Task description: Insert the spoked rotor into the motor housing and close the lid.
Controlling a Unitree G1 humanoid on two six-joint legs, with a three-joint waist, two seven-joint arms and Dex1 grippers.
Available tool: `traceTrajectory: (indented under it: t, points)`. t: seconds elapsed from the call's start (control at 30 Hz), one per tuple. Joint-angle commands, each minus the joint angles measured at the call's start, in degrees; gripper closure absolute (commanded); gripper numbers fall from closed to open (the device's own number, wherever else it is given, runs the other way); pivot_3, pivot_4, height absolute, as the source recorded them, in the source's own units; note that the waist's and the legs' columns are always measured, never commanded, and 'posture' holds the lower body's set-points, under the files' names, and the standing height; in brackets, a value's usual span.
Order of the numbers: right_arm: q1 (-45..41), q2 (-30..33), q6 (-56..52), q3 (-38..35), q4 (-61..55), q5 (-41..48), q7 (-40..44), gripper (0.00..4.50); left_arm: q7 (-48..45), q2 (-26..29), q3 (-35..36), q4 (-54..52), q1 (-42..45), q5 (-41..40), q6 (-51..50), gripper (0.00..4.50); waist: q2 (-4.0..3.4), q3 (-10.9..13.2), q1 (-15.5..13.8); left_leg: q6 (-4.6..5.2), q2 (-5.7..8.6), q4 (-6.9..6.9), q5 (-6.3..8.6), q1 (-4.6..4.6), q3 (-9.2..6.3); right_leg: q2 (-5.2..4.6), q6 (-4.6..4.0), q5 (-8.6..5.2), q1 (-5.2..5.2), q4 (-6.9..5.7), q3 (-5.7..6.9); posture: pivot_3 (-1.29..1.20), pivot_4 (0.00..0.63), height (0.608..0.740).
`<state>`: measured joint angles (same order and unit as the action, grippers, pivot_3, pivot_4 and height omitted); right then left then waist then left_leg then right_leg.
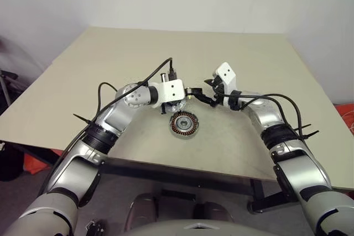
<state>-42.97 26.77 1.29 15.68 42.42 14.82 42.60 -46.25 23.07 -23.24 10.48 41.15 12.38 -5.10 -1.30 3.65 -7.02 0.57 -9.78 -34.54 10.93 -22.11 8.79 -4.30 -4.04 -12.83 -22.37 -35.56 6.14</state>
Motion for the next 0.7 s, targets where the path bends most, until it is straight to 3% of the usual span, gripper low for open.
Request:
traceTrajectory:
  t: [0.03, 0.3, 0.7]
  points:
    - [0.19, 11.40, -1.22, -6.37, 14.07, -6.05, -9.07, 0.51, -6.77, 2.67, 0.65, -7.84, -0.91, -4.40, 5.32, 4.11, 0.00, 0.00, 0.00, 0.01, 0.00, -0.02, 0.00, 0.00, 0.00, 0.00, 0.00, 0.00, 0.01, -0.01, 0.00, 0.00, 0.000, 0.740]
    - [2.17, 11.85, 8.24, -9.76, 8.52, 0.52, 6.60, 0.51, -5.37, 1.94, 0.58, -9.40, -2.06, -4.43, 3.44, 4.11, 0.00, 0.00, -0.16, 0.22, -0.03, -0.27, 0.14, -0.12, 0.00, -0.01, 0.00, 0.00, 0.02, -0.06, 0.00, 0.00, 0.000, 0.740]
    - [5.10, 16.12, 9.58, -11.79, 1.13, 2.07, 18.75, 0.51, -4.32, 1.76, 0.30, -9.22, -2.06, -4.68, 3.21, 4.11, -0.03, 0.00, -0.85, 0.30, -0.07, -0.53, 0.18, -0.10, -0.02, -0.02, 0.01, 0.01, 0.08, -0.19, 0.02, 0.00, 0.000, 0.740]
